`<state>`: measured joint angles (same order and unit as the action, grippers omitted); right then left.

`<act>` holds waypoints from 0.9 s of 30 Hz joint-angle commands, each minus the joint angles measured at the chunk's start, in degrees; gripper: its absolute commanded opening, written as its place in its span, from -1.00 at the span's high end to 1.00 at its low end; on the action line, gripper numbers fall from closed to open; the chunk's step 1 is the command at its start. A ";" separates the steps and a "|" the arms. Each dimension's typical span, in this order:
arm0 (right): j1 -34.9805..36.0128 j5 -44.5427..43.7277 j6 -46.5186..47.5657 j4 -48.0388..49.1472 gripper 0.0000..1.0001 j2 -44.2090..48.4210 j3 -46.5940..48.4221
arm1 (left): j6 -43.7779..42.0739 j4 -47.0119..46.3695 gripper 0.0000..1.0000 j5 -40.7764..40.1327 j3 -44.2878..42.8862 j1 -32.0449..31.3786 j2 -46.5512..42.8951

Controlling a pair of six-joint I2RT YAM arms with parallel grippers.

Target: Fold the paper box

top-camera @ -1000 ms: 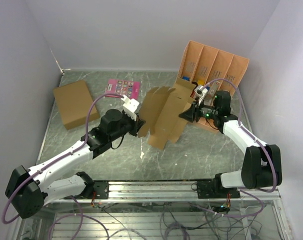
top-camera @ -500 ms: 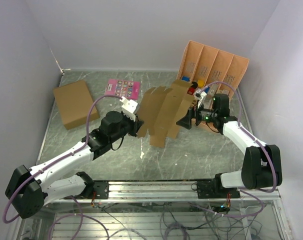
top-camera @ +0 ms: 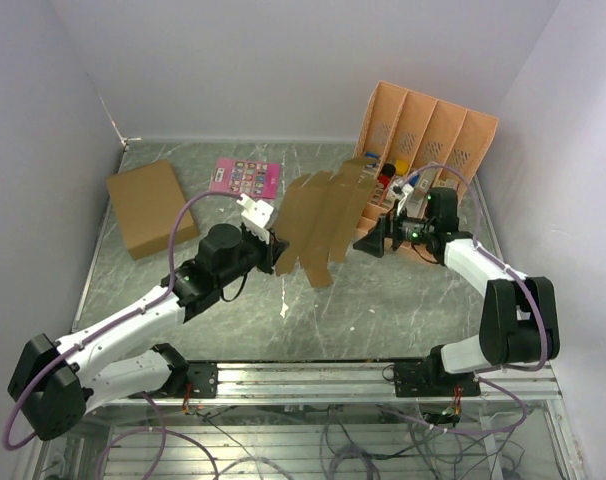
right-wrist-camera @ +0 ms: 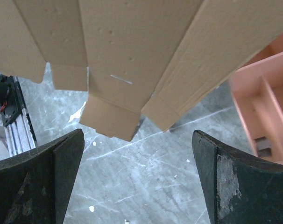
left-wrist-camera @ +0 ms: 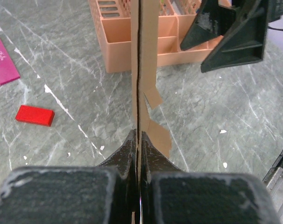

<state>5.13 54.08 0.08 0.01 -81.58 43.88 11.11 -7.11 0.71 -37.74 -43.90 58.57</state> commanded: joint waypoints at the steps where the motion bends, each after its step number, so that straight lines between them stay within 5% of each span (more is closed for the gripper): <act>1: -2.68 6.50 3.81 4.68 -0.93 -1.66 2.70 | -2.19 -1.58 0.86 3.01 0.29 -0.33 -3.48; 17: -2.75 9.83 -2.57 19.78 -0.53 -6.61 4.77 | -3.40 0.03 0.86 6.92 1.35 -0.33 -9.56; 27: -2.23 10.04 -9.27 22.61 0.87 -3.10 2.36 | -2.87 -0.96 0.86 5.66 1.04 -0.31 -9.26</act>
<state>2.42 64.90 -6.04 21.19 -87.50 46.94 8.40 -6.09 6.28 -36.16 -43.99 48.82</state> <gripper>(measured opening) 0.142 0.072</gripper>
